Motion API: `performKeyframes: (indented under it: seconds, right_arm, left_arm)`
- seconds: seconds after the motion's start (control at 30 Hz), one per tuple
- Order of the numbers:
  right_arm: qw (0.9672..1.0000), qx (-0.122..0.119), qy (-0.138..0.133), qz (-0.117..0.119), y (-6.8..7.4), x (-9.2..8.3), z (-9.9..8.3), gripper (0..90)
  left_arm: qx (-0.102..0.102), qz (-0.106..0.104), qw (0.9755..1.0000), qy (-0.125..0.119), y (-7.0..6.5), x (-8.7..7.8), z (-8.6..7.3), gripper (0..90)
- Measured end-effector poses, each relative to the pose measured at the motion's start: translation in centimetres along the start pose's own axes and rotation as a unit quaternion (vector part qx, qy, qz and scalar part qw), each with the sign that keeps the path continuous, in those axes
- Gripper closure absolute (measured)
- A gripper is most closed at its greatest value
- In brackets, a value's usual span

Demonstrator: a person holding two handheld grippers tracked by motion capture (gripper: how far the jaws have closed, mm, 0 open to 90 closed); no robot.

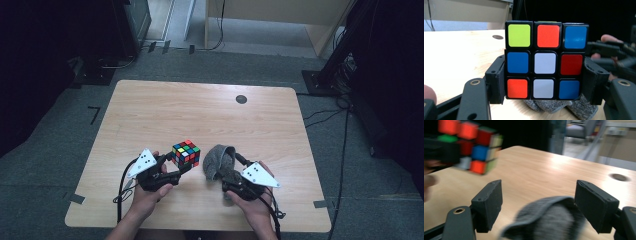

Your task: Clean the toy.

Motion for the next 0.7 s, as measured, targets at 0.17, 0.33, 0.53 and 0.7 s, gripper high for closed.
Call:
performKeyframes:
  seconds: [0.17,0.33,0.53,0.7]
  right_arm:
    - [0.9987,-0.006,0.019,0.048,3.6,1.6,-1.5,19.5]
    - [0.9977,0.004,-0.017,0.066,6.3,2.4,-1.8,18.0]
    - [0.9961,0.028,-0.071,0.045,7.6,3.1,-2.0,17.9]
    - [0.9939,0.050,-0.095,0.025,6.9,2.8,-1.9,26.0]
  left_arm:
    - [-0.017,-0.005,0.9998,-0.010,-0.9,0.3,0.3,34.3]
    - [-0.046,-0.008,0.9987,-0.018,-1.9,0.7,0.2,34.2]
    - [-0.039,-0.014,0.9991,-0.010,-3.9,1.6,-0.5,34.0]
    - [-0.048,-0.017,0.9987,-0.002,-4.3,2.0,-1.1,33.8]
Point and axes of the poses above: each handheld gripper's, and its own axes: x roughly forward along the jaws, z roughly out of its top, y roughly to its left, the point moved 5 cm from there along x, roughly forward along the jaws, and after that the axes turned 1 degree about x, right-handed, at the moved point
